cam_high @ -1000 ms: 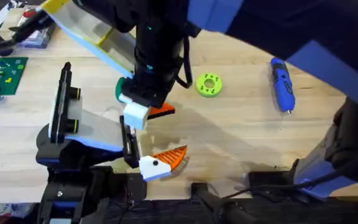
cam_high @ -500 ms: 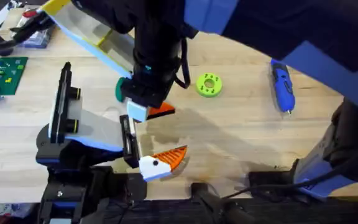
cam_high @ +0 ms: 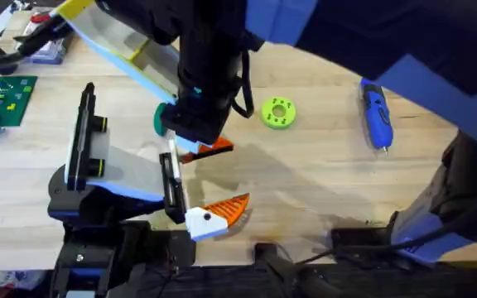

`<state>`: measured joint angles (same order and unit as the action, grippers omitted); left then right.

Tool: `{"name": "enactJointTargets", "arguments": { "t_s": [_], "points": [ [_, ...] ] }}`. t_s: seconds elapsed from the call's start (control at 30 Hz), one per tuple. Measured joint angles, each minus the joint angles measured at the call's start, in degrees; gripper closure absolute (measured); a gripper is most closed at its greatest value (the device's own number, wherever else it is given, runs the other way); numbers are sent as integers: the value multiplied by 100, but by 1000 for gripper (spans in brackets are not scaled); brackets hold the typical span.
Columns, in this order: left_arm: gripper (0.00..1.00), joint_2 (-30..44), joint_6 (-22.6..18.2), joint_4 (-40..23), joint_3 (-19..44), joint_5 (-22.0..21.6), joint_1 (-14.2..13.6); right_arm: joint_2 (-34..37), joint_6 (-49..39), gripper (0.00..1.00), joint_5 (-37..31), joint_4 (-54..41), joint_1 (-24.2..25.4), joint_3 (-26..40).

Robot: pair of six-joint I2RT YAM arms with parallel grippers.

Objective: Pick up the gripper from the table and insert it into the empty holder that is missing its gripper. Then pick up a screw, insert it into the mounting hole, and use the screwdriver to tighten it. Finally, clean up the table by picking up the vegetable and placing it into the bucket.

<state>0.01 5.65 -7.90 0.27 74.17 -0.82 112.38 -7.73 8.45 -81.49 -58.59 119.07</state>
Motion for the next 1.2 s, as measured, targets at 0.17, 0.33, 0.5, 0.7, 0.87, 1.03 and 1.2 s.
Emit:
{"name": "enactJointTargets", "arguments": {
  "t_s": [0.17,0.33,0.5,0.7,0.87,1.03,1.2],
  "points": [
    [12,0,-2,0,0,0,0,0,0,998,0,11,0,0],
    [12,0,-2,0,0,0,0,0,0,998,0,17,0,0],
    [13,0,0,0,0,-2,0,-2,0,998,0,88,0,0],
    [13,0,0,0,0,-2,0,0,0,998,0,218,0,0],
    [14,0,0,0,0,-2,0,0,0,998,0,218,0,0],
    [14,0,-2,0,0,0,0,0,0,998,0,218,0,0],
    [14,0,0,0,0,0,0,0,0,998,0,203,-19,0]
  ]
}}
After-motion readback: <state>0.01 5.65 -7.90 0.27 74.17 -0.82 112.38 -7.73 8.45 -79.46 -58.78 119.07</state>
